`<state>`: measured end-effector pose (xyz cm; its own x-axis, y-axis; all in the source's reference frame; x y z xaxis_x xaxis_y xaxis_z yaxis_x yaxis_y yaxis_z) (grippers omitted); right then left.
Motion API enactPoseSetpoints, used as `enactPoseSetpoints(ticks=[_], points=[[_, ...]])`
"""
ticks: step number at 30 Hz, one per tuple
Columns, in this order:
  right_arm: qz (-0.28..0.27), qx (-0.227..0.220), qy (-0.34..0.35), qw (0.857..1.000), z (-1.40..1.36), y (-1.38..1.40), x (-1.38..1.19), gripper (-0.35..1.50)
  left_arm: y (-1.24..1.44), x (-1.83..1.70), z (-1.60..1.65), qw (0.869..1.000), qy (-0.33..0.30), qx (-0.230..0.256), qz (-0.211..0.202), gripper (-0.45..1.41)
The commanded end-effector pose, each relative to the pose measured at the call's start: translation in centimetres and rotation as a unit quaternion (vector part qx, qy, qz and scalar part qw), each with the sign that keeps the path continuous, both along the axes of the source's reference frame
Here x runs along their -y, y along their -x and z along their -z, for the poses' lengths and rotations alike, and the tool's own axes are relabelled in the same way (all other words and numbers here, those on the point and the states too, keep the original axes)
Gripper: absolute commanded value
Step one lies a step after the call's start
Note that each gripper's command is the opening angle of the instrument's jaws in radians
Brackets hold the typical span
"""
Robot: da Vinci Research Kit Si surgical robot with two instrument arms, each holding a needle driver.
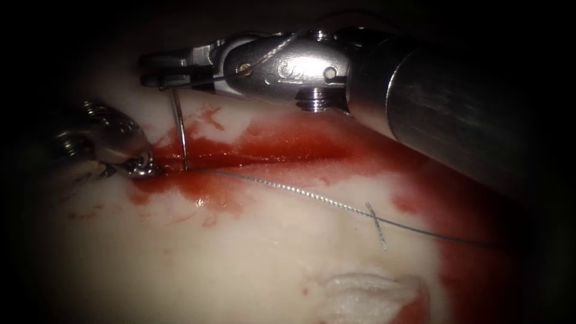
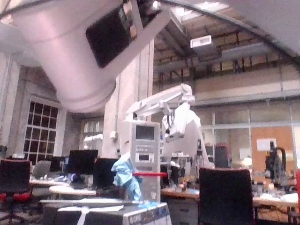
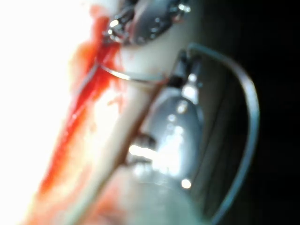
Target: Wound Closure
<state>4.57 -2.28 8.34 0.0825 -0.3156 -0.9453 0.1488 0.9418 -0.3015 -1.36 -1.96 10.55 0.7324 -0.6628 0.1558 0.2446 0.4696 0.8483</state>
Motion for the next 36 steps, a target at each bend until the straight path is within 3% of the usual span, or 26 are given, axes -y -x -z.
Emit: enactPoseSetpoints(ticks=[1,20,36], points=[[-0.001,-0.003,0.003,1.000,0.00,-0.09,-0.11,-0.35,0.06,-0.13,0.03,1.000,0.003,0.002,0.001,-0.45],[-0.012,-0.012,-0.031,0.999,0.04,-0.11,-0.08,-0.35,0.05,-0.14,0.03,1.000,0.003,0.002,0.000,-0.45],[0.016,-0.009,-0.028,0.999,-0.01,-0.09,-0.06,-0.35,0.04,-0.15,0.05,1.000,0.001,0.003,-0.001,-0.45]])
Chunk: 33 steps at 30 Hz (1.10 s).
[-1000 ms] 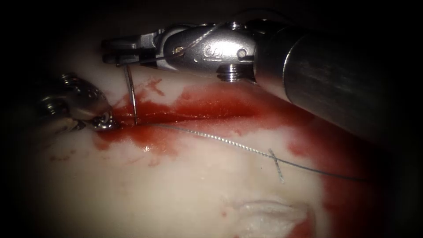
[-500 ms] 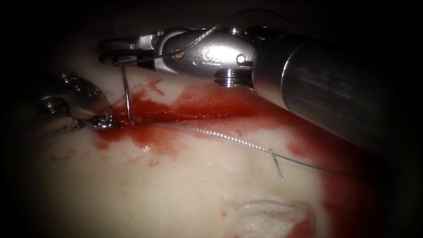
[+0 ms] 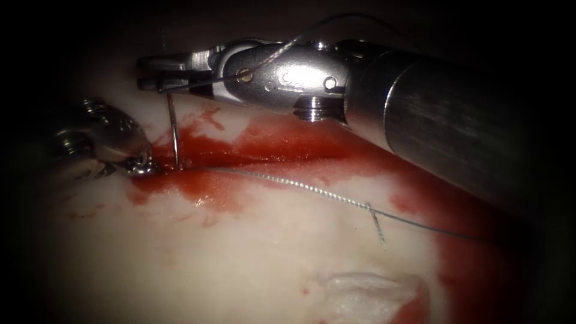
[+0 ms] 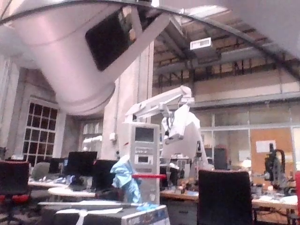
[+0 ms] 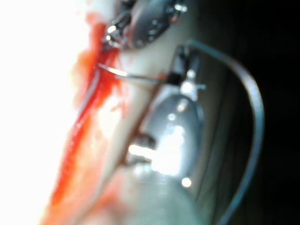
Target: Wound Closure
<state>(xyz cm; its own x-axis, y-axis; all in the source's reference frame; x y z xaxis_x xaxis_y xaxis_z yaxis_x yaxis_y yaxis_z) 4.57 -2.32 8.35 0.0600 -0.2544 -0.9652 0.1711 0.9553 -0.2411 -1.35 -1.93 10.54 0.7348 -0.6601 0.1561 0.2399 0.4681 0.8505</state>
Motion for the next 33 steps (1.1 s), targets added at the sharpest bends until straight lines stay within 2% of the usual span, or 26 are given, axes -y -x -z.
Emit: enactPoseSetpoints(ticks=[1,10,21,33], points=[[0.003,-0.002,0.005,1.000,0.00,-0.08,-0.10,-0.35,0.06,-0.12,0.03,1.000,0.003,0.002,0.001,-0.45],[0.036,-0.011,0.007,0.999,-0.03,-0.12,-0.02,-0.35,0.06,-0.12,0.03,1.000,0.003,0.002,0.001,-0.45],[0.022,-0.005,0.029,0.999,-0.03,-0.07,-0.12,-0.35,0.07,-0.07,0.04,1.000,0.003,0.004,-0.005,-0.45],[0.024,-0.002,0.041,0.999,-0.06,-0.08,-0.08,-0.35,0.07,-0.09,0.04,1.000,0.003,0.005,-0.008,-0.45]])
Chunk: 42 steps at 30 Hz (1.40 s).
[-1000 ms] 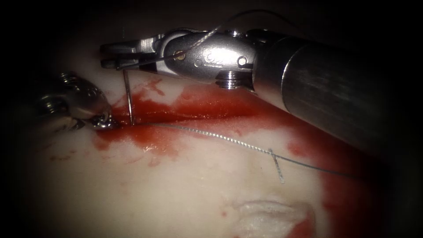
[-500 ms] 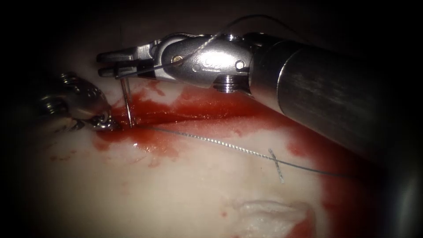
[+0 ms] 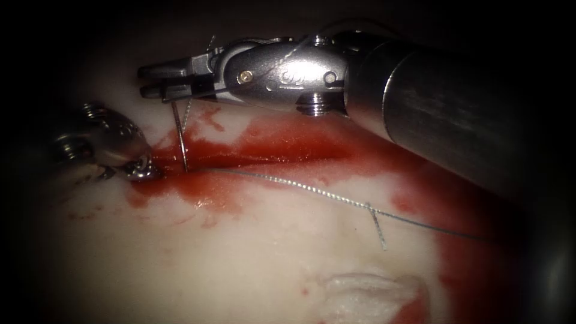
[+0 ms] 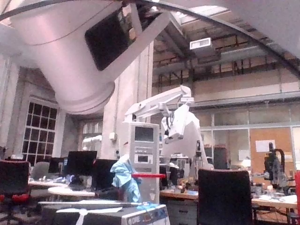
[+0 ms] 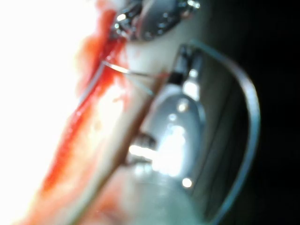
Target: Wound Closure
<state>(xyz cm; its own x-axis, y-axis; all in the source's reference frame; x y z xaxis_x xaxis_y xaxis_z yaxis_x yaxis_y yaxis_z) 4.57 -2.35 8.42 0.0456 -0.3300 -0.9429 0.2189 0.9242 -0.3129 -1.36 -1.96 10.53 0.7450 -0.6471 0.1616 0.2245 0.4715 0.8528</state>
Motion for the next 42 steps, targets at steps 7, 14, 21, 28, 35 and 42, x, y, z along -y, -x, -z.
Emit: enactPoseSetpoints(ticks=[7,14,21,28,35,42], points=[[-0.011,0.000,-0.014,1.000,0.06,-0.10,-0.13,-0.35,0.07,-0.13,0.02,1.000,0.003,0.001,0.001,-0.45],[-0.031,-0.005,-0.022,0.999,0.11,-0.12,-0.14,-0.35,0.07,-0.11,0.01,1.000,0.004,0.001,0.000,-0.45],[-0.031,-0.002,-0.031,0.999,0.07,-0.11,-0.11,-0.35,0.07,-0.12,0.02,1.000,0.003,0.002,-0.002,-0.45],[-0.029,0.004,-0.039,0.999,0.05,-0.10,-0.08,-0.35,0.06,-0.13,0.03,1.000,0.002,0.003,-0.004,-0.45],[-0.023,0.010,-0.041,0.999,0.04,-0.08,-0.09,-0.35,0.06,-0.12,0.03,1.000,0.002,0.003,-0.005,-0.45],[-0.023,0.016,-0.068,0.997,0.04,-0.06,-0.11,-0.35,0.06,-0.12,0.02,1.000,0.002,0.004,-0.006,-0.45]])
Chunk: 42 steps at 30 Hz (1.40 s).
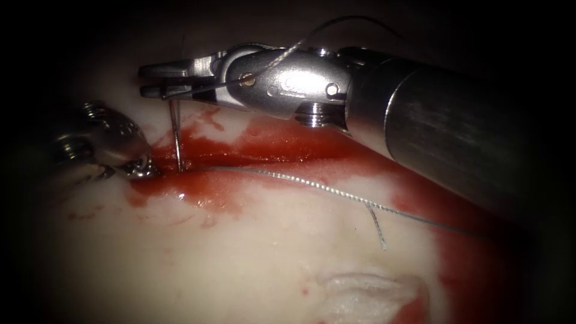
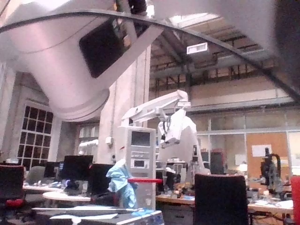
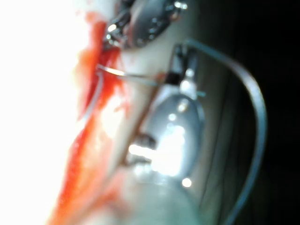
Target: Wound Closure
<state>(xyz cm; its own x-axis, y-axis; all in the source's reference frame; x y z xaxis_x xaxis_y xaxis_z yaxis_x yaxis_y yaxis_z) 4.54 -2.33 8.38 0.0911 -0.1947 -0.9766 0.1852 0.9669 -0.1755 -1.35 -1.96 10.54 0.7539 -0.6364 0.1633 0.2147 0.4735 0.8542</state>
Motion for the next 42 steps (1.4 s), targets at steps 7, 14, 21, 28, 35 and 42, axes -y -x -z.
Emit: enactPoseSetpoints(ticks=[7,14,21,28,35,42], points=[[-0.004,-0.001,-0.033,0.999,0.05,-0.08,-0.12,-0.35,0.06,-0.10,0.03,1.000,0.003,0.003,-0.001,-0.45],[-0.010,0.000,-0.050,0.999,0.09,-0.07,-0.16,-0.35,0.06,-0.10,0.03,1.000,0.003,0.003,-0.002,-0.45],[-0.039,0.003,-0.053,0.998,0.15,-0.06,-0.23,-0.35,0.08,-0.10,0.04,1.000,0.003,0.003,-0.002,-0.45],[-0.070,0.016,-0.049,0.996,0.13,-0.04,-0.24,-0.35,0.09,-0.14,0.10,1.000,0.001,0.009,0.004,-0.45],[-0.071,0.020,-0.066,0.995,0.13,-0.05,-0.23,-0.35,0.08,-0.16,0.13,1.000,0.002,0.010,0.006,-0.45],[-0.052,0.015,-0.084,0.995,0.11,-0.05,-0.19,-0.35,0.09,-0.15,0.12,1.000,0.002,0.009,0.006,-0.45]])
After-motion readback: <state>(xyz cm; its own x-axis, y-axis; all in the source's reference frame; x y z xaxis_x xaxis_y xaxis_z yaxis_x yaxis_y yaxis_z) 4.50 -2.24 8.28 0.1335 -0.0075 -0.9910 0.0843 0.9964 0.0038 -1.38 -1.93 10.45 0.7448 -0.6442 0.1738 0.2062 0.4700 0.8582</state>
